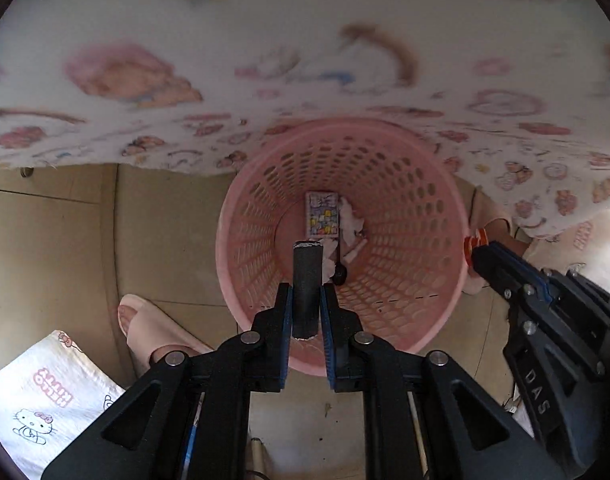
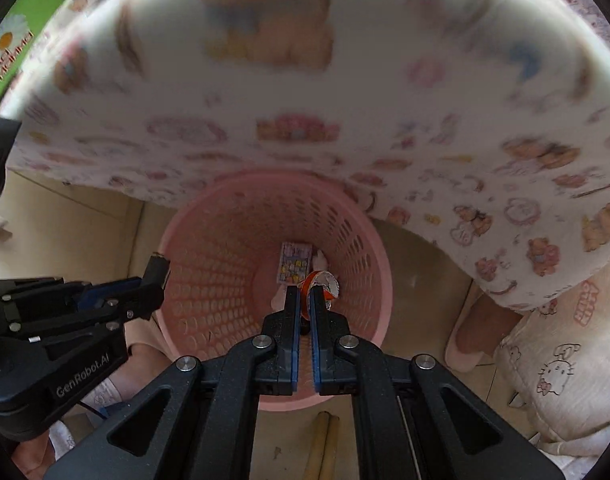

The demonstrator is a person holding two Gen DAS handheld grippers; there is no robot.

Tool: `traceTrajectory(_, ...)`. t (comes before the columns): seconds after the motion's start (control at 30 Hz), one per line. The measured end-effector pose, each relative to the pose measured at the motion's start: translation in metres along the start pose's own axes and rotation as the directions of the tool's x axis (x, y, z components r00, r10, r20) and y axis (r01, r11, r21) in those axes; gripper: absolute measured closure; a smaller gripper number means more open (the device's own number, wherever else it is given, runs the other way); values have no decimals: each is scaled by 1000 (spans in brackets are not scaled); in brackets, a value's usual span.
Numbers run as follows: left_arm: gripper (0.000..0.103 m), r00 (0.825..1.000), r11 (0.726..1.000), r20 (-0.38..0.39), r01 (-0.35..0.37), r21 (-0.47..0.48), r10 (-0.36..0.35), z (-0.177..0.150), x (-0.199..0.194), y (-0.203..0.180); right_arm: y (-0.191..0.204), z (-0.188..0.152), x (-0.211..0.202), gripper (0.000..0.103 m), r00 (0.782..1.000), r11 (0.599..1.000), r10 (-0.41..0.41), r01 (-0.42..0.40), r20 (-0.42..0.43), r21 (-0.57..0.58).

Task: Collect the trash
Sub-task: 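Open both tools to drop the cylinder and ring item into the basket, then move both open tools back over the table toward the packet and hair tie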

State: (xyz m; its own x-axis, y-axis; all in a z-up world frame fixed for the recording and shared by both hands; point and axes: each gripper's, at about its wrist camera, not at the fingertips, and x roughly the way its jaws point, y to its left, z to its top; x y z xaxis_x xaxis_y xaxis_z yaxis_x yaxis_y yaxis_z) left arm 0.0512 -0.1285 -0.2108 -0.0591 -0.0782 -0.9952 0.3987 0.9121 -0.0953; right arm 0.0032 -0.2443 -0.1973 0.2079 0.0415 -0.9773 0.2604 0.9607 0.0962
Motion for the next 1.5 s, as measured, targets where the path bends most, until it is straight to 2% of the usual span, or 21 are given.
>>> traceTrajectory(0.17,88,1000,1000,-24,-14,-15,13,1,11,6,-1,0,19,98,999,1000,-26,26,-40,-1)
traceTrajectory(0.27,73,999,1000,-38,-10,-23,9,1,14,10,-1,0,29,98,997,1000,-12,12,-71,3)
traceTrajectory(0.33,49,999,999,-47,-23,-27,22,1,17,11,-1,-1,34,97,996,1000,-10,10,-91,-1)
traceTrajectory(0.37,44,998,999,-48,-34,-34,32,0,17,12,0,-1,37,96,995,1000,-10,10,-102,-3)
traceTrajectory(0.4,42,998,998,-43,-45,-41,43,0,17,12,0,-2,39,90,994,1000,-8,8,-112,-3)
traceTrajectory(0.5,41,998,998,-45,-48,-44,46,0,17,14,0,-4,41,60,994,1000,-2,2,-107,2)
traceTrajectory(0.53,41,998,998,-47,-42,-48,40,0,16,14,0,-4,40,53,995,1000,-5,5,-97,1)
traceTrajectory(0.87,39,1000,997,-17,-20,-68,19,-4,-4,18,-6,2,27,50,998,999,-34,36,-57,30)
traceTrajectory(1.03,39,997,997,68,-31,-73,36,-8,-34,21,-14,7,7,45,999,996,-50,50,3,69)
traceTrajectory(1.27,39,977,995,203,-47,-88,64,-17,-80,28,-15,9,-26,42,991,993,-78,67,110,94)
traceTrajectory(1.4,39,965,995,258,-27,-101,52,-17,-99,34,-13,10,-47,41,982,994,-72,57,172,90)
traceTrajectory(1.5,39,954,994,295,-23,-108,54,-18,-112,38,-14,9,-65,35,971,994,-68,47,228,94)
